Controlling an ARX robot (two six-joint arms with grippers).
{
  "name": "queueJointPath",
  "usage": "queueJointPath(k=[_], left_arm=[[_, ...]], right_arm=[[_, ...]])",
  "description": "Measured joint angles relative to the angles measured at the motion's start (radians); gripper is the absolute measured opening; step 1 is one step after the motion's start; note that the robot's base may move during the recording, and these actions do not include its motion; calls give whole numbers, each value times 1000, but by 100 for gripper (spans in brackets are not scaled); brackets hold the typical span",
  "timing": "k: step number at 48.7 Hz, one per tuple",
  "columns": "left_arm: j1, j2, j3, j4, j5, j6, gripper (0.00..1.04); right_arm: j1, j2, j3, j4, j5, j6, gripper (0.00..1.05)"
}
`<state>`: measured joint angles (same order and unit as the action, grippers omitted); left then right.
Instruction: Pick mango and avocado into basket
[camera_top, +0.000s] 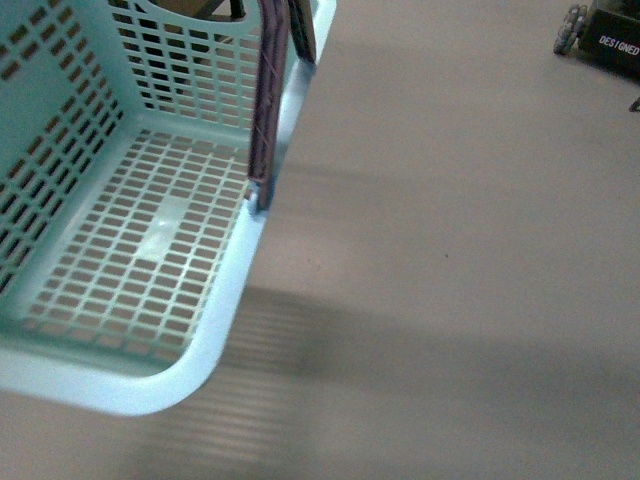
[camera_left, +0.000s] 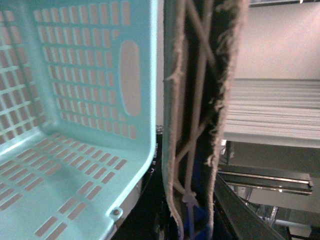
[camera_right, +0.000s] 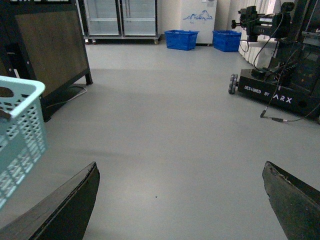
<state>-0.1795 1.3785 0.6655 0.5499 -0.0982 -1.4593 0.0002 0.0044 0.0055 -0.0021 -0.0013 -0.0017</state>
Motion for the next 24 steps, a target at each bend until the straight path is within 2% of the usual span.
queueJointPath(k=[7,24], left_arm=[[-24,-304,4,-236,-53,-18,13],[-56,-531,113,-466,-64,-81,13]], right_arm=[[0,0,0,0,0,0,97],[0,0,0,0,0,0,97]])
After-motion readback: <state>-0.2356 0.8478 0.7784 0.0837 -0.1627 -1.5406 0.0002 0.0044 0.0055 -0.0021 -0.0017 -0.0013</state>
